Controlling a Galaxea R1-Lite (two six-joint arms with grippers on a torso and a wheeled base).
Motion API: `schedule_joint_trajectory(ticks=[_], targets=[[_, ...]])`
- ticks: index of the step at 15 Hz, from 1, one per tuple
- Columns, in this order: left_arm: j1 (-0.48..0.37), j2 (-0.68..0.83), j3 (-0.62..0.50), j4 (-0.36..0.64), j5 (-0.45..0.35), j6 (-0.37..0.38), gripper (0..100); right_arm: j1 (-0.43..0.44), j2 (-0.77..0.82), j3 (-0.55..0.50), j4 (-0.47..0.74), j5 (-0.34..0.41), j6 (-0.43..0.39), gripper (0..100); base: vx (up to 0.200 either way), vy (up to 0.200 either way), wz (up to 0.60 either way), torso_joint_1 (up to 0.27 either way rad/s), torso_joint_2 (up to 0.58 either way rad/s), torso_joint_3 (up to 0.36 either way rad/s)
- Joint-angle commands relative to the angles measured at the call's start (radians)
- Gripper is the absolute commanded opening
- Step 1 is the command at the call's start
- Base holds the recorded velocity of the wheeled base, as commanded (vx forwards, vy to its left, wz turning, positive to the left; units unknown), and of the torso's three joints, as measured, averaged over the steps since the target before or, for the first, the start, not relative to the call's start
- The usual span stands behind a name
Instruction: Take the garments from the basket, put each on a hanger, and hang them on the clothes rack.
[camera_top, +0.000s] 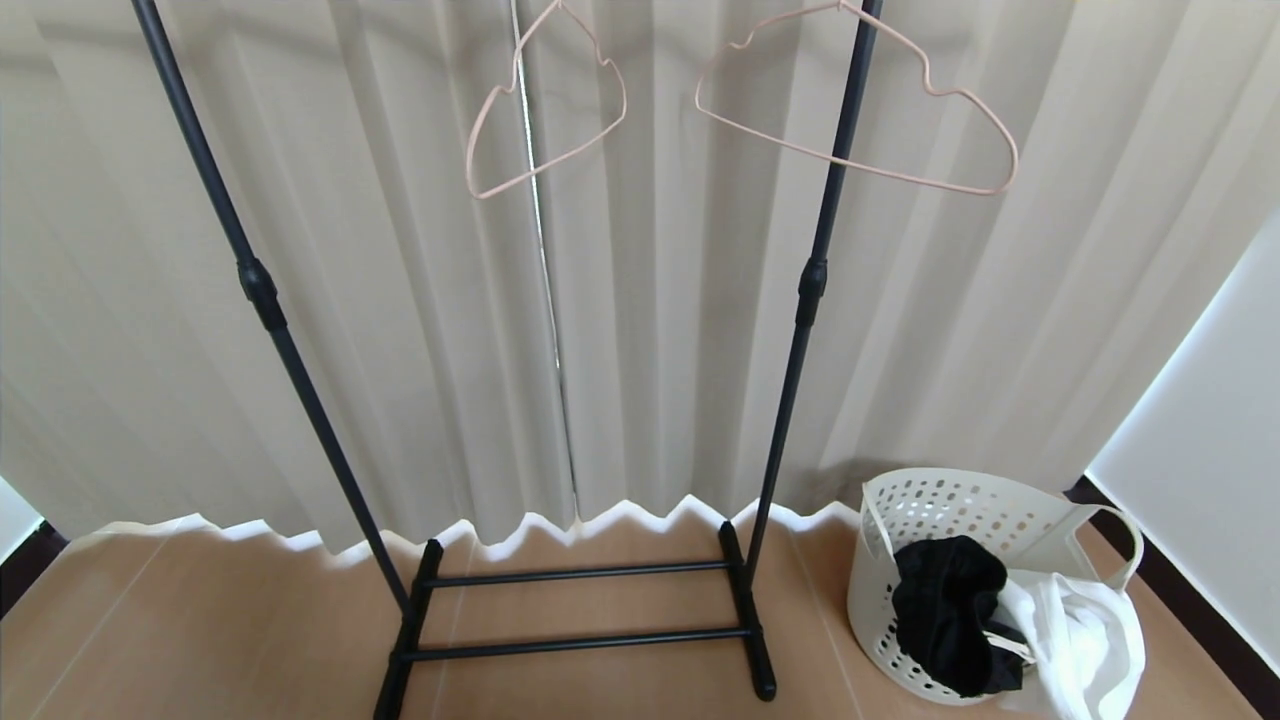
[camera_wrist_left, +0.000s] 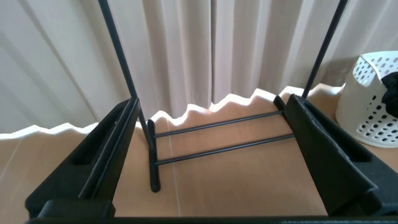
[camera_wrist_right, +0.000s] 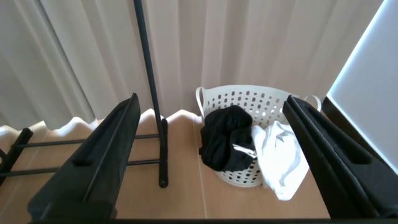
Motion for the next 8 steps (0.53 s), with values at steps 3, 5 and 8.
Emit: schedule_joint_trajectory(ticks=[3, 5, 8], targets=[[0.0, 0.0, 0.0, -0.001, 0.0, 0.0, 100, 0.0, -0.001, 0.0, 0.0, 0.0, -0.001, 100, 0.067, 0.0, 0.0, -0.017, 0.3, 0.286], [0.0, 0.0, 0.0, -0.001, 0.0, 0.0, 100, 0.0, -0.001, 0.0, 0.0, 0.0, -0.001, 100, 0.1, 0.0, 0.0, -0.005, 0.06, 0.068], [0.0, 0.0, 0.0, -0.001, 0.002, -0.001, 100, 0.0, -0.001, 0.002, 0.0, 0.0, 0.001, 100, 0.0, 0.0, 0.0, 0.0, 0.0, 0.0]])
